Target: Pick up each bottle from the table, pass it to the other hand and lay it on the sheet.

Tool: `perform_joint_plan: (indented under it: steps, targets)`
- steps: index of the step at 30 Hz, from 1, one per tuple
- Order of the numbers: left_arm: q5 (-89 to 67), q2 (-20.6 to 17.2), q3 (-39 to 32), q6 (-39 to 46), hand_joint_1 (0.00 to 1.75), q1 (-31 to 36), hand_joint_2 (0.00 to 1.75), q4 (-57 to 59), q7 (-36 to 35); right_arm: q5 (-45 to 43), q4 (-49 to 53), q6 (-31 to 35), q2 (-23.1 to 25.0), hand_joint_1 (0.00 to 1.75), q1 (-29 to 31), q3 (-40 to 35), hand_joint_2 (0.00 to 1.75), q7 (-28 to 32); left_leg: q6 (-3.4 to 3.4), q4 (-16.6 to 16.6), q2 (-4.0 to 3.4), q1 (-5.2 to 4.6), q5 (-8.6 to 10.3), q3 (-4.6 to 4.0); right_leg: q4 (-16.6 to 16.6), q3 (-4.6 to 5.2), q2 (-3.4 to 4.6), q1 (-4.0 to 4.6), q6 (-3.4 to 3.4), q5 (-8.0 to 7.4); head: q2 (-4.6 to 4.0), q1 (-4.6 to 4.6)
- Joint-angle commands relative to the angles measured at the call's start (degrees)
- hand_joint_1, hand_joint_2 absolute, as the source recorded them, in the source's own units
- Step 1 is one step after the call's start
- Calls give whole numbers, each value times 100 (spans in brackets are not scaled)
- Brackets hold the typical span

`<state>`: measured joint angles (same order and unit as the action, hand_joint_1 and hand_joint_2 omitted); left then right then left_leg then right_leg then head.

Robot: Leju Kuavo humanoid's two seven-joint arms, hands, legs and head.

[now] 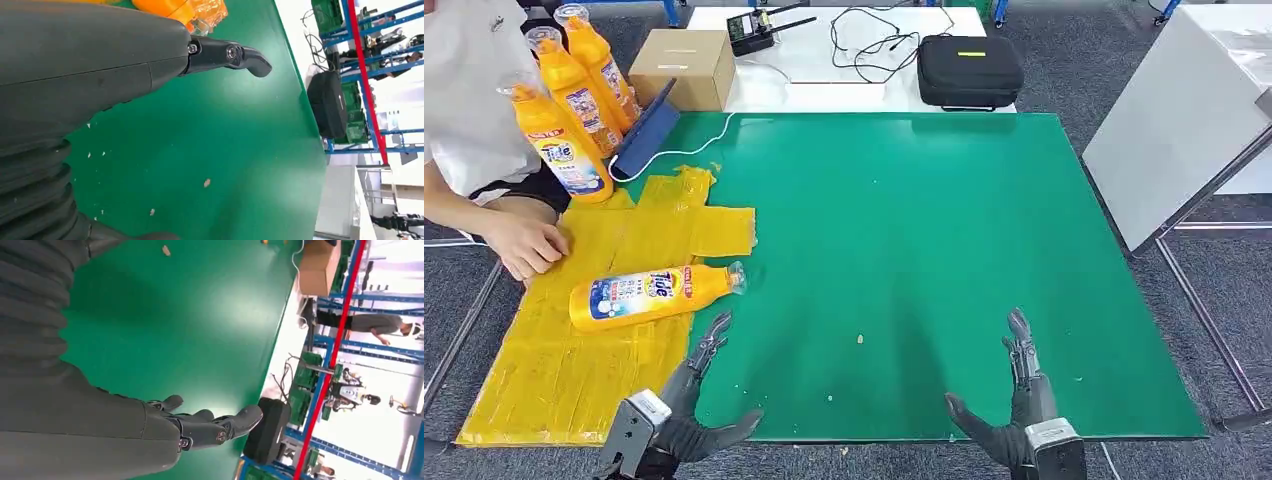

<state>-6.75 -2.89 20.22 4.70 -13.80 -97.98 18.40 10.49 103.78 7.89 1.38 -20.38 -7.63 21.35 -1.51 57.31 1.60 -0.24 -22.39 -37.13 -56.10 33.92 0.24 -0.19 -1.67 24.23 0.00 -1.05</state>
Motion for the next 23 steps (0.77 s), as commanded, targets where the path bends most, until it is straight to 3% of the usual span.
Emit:
perform_joint_plan:
  steps: [1,23]
  targets:
    - [-12,-27,45,13,0,130,175,295,-8,21,-238,-26,141,0,48,200,175,-9,8,-3,-7,2,-9,27,9,-32,-5,4,0,8,0,-2]
    - [-12,21,-27,40,0,116,175,292,-6,105,-254,-73,99,0,47,114,175,10,8,-3,-10,3,-10,29,10,-33,-2,5,1,8,0,0]
